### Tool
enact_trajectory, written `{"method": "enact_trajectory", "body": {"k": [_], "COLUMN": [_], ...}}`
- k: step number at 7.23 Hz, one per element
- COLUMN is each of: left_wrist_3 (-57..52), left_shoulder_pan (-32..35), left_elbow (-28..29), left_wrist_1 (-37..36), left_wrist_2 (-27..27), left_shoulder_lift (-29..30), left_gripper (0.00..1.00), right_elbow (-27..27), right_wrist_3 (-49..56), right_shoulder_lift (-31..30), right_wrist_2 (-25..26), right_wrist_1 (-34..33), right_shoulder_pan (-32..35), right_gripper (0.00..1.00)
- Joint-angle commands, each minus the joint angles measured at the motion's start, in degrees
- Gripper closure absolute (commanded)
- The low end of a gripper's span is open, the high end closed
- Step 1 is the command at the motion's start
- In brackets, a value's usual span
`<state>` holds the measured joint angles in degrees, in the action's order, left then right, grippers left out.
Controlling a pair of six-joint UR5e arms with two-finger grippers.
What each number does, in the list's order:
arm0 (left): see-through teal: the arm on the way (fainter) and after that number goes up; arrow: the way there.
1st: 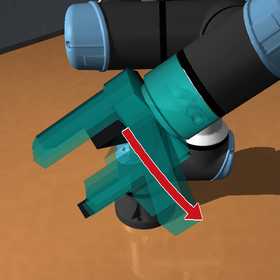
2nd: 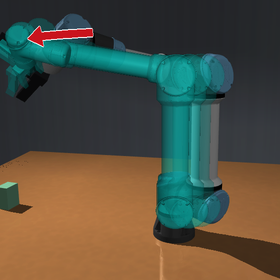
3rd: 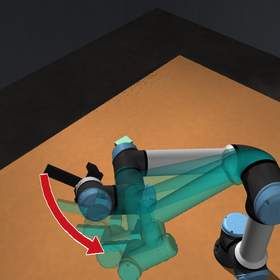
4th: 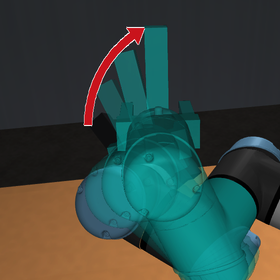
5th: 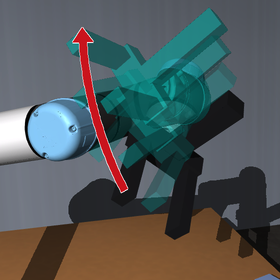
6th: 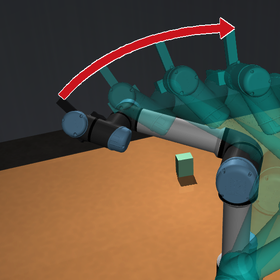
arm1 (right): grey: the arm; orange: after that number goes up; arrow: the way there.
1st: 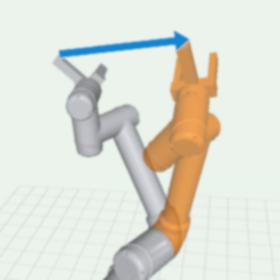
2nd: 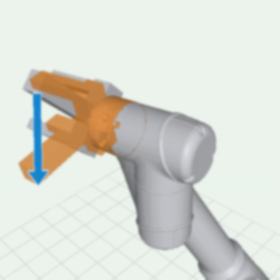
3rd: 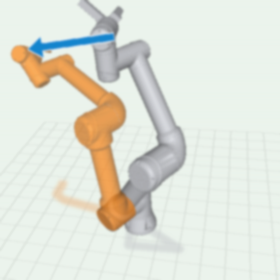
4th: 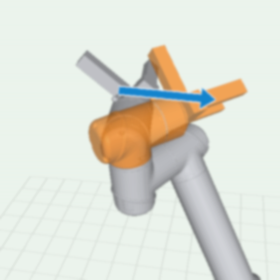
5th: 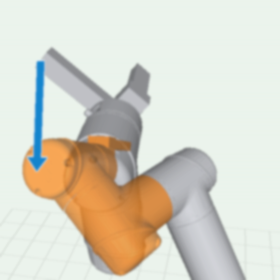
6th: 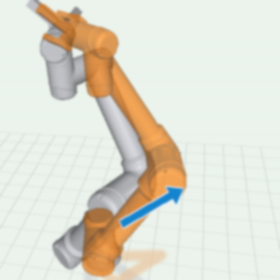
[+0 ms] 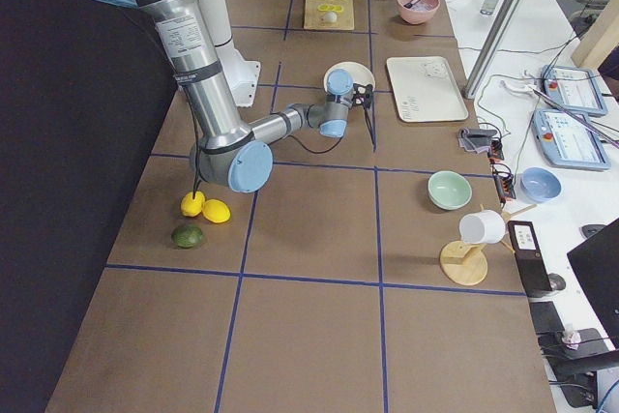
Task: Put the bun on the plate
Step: 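Slide the white plate with the right gripper toward the table centre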
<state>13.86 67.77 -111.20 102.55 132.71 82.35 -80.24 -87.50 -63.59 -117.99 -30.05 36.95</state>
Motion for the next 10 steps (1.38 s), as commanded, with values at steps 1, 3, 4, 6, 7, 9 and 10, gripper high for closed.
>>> {"method": "enact_trajectory", "body": {"k": [1, 3, 4, 6, 7, 9, 10], "left_wrist_3": [-0.1, 0.0, 0.0, 0.0, 0.0, 0.1, 4.8], "left_shoulder_pan": [0.0, 0.0, 0.0, 0.0, 0.0, -0.1, -1.2], "left_elbow": [0.0, 0.1, 0.1, 0.1, 0.1, 0.1, 0.0], "left_wrist_1": [0.0, 0.0, 0.0, 0.0, 0.0, 0.0, 0.2], "left_wrist_2": [0.0, 0.0, 0.0, 0.0, 0.0, 0.0, 0.0], "left_shoulder_lift": [0.0, 0.0, 0.0, 0.0, 0.0, 0.2, 0.8], "left_gripper": [0.0, 0.0, 0.0, 0.0, 0.0, 0.0, 0.0], "right_elbow": [-0.4, -1.0, -1.7, -2.1, -2.8, -4.8, -8.1], "right_wrist_3": [0.4, 0.8, 0.9, 0.9, 0.8, 0.9, 1.0], "right_shoulder_lift": [0.2, 0.5, 0.4, 0.7, 0.8, 0.1, -1.0], "right_wrist_2": [0.1, 0.3, 0.4, 1.9, 2.1, 2.1, 0.0], "right_wrist_1": [-2.0, -5.4, -6.1, -8.2, -9.3, -9.6, -11.3], "right_shoulder_pan": [-0.6, -1.7, -2.0, -3.0, -3.0, -2.4, 0.1], "right_gripper": [1.0, 1.0, 1.0, 0.6, 0.01, 0.0, 0.0]}}
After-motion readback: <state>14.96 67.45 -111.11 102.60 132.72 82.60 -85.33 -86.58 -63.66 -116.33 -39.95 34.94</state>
